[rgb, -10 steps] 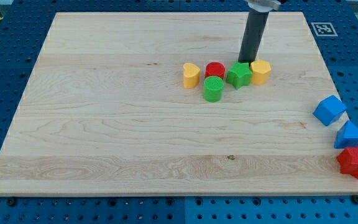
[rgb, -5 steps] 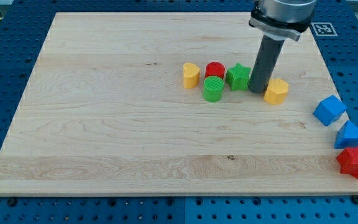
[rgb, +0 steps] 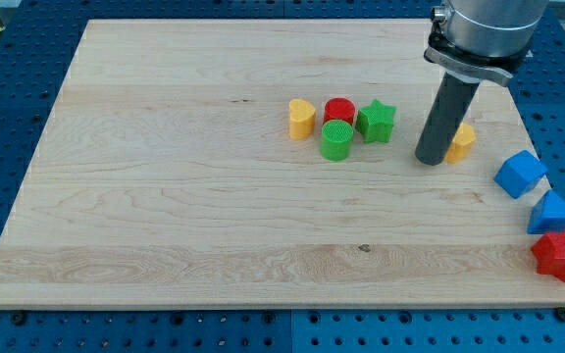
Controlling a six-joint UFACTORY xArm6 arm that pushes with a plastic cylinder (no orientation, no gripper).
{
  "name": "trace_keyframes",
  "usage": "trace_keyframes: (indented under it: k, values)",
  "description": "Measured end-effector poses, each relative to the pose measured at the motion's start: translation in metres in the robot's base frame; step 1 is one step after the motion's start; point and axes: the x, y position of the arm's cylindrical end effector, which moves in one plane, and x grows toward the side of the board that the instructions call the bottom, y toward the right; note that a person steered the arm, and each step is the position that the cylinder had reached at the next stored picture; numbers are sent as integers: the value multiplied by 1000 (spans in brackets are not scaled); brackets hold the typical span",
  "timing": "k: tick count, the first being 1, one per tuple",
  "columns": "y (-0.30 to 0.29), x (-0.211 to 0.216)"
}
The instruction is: Push the yellow hexagon at the top of the blue cube
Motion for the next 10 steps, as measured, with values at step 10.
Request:
trace_keyframes:
  k: [10]
  values:
    - [57, -25]
